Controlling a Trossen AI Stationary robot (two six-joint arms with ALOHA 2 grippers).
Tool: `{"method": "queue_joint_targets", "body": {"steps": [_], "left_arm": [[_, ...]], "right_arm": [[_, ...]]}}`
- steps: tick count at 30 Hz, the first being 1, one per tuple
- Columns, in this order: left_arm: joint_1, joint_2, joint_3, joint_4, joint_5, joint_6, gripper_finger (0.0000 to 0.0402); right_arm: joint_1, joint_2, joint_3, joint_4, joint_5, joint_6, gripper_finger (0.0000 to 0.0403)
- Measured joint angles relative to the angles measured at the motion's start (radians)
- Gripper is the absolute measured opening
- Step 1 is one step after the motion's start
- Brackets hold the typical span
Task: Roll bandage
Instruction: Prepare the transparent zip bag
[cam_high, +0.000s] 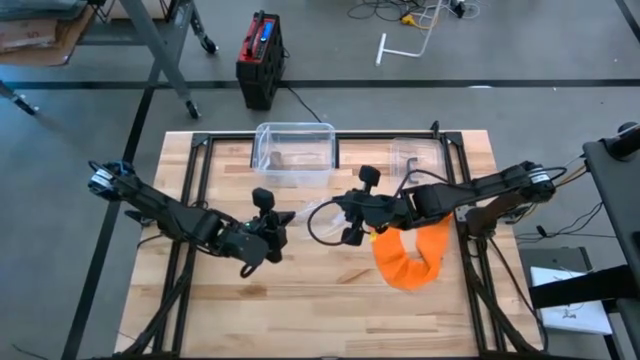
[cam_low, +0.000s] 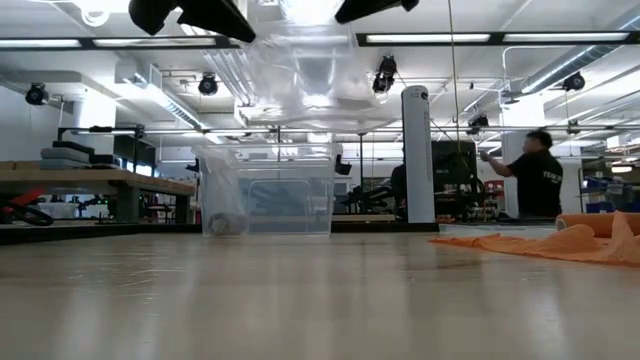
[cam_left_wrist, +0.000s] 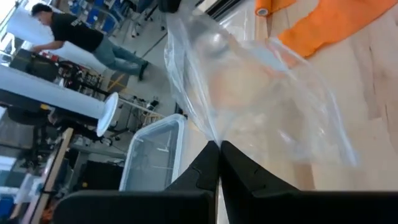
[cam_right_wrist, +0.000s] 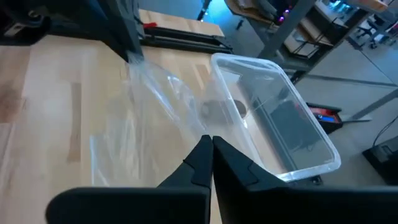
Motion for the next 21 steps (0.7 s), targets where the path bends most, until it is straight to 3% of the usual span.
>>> {"method": "queue_joint_targets", "body": {"steps": [8, 16, 21], "left_arm": [[-0.002, 0.000, 0.000, -0.012, 0.060, -0.017, 0.0000], [-0.018, -0.001, 0.000, -0.015, 0.062, -0.017, 0.0000], [-0.034, -0.001, 0.000, -0.013, 0.062, -0.016, 0.0000]], "right_arm": [[0.001, -0.008, 0.000, -0.010, 0.003, 0.012, 0.0016], [0.001, -0.036, 0.000, -0.015, -0.006, 0.065, 0.0114], [0.001, -0.024, -0.001, -0.060, -0.136, 0.066, 0.0162]]}}
